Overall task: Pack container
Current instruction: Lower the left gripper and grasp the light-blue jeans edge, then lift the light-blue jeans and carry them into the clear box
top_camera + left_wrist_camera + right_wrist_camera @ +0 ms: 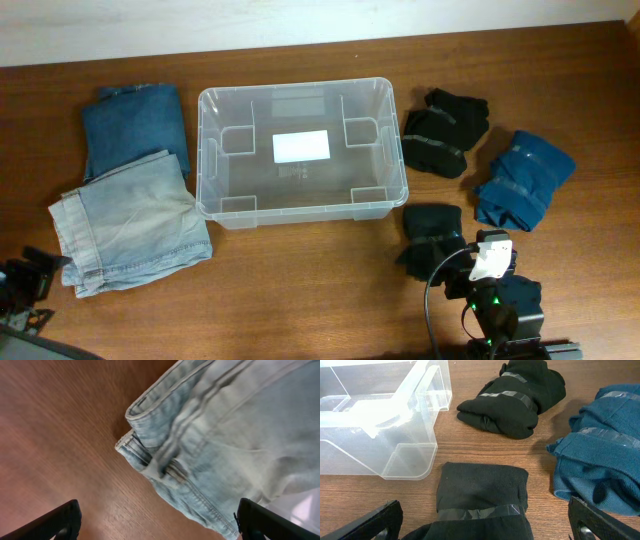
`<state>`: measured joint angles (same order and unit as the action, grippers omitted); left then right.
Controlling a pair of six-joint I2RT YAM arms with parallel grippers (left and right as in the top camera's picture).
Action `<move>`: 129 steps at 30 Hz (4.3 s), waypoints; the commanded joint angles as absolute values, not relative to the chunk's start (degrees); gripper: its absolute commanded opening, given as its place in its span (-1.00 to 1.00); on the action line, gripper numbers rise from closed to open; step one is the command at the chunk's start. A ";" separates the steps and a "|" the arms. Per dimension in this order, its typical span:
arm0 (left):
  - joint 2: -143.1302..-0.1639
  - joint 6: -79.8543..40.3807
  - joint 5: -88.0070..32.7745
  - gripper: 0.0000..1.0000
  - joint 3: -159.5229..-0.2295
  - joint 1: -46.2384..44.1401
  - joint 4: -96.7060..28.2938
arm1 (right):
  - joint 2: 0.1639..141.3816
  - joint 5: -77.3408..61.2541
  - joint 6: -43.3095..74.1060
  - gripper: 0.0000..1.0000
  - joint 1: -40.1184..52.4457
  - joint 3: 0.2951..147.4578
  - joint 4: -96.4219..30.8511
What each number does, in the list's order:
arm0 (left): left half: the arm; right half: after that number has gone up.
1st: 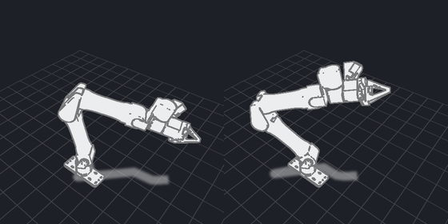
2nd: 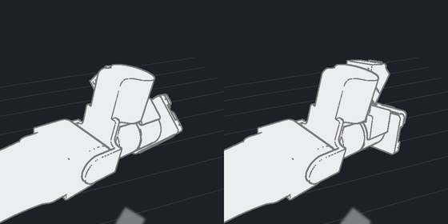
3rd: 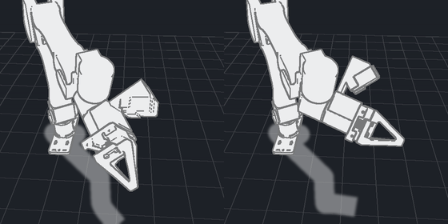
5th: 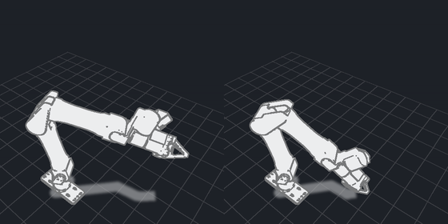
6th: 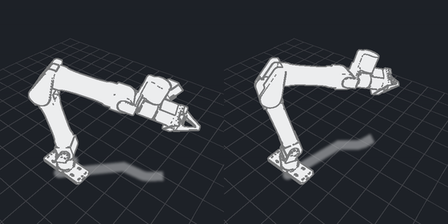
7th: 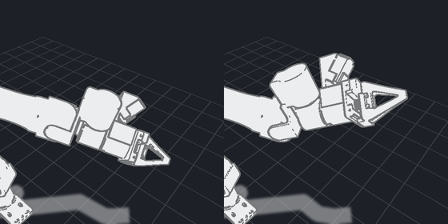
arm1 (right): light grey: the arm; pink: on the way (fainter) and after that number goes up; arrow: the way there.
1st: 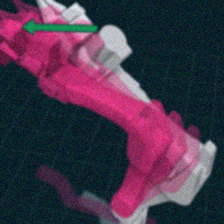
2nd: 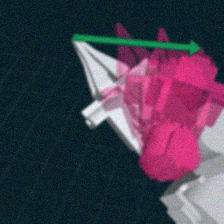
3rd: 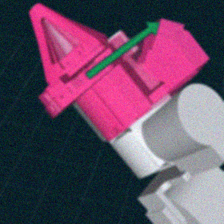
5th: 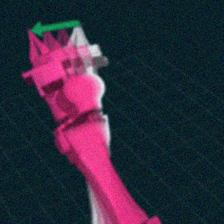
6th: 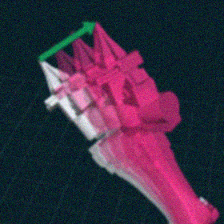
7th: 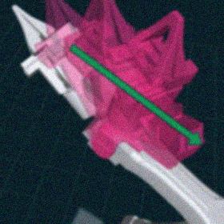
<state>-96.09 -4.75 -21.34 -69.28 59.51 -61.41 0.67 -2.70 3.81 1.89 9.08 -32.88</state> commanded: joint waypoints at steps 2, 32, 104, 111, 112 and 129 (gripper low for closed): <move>-103.28 3.73 -27.59 0.98 -69.84 61.36 -61.89 | 0.21 -2.81 3.42 0.97 1.48 8.67 -32.73; -119.44 8.69 -30.61 0.11 -69.73 50.28 -52.07 | 0.21 -2.81 3.42 0.97 1.48 8.67 -32.73; -97.38 -32.49 -18.41 -0.99 -91.98 -28.34 -16.45 | 0.21 -2.81 3.42 0.97 1.48 8.67 -32.75; -97.49 -29.89 -18.22 -0.99 -91.98 -28.34 -13.41 | 0.21 -2.81 3.42 0.97 1.48 8.67 -32.75; -97.54 -29.85 -18.20 -0.99 -91.98 -28.36 -14.26 | 0.21 -2.81 3.42 0.97 1.48 8.67 -32.73; -102.43 -22.17 -18.02 -0.90 -91.98 -30.61 -22.11 | 0.21 -2.81 3.42 0.97 1.48 8.67 -32.73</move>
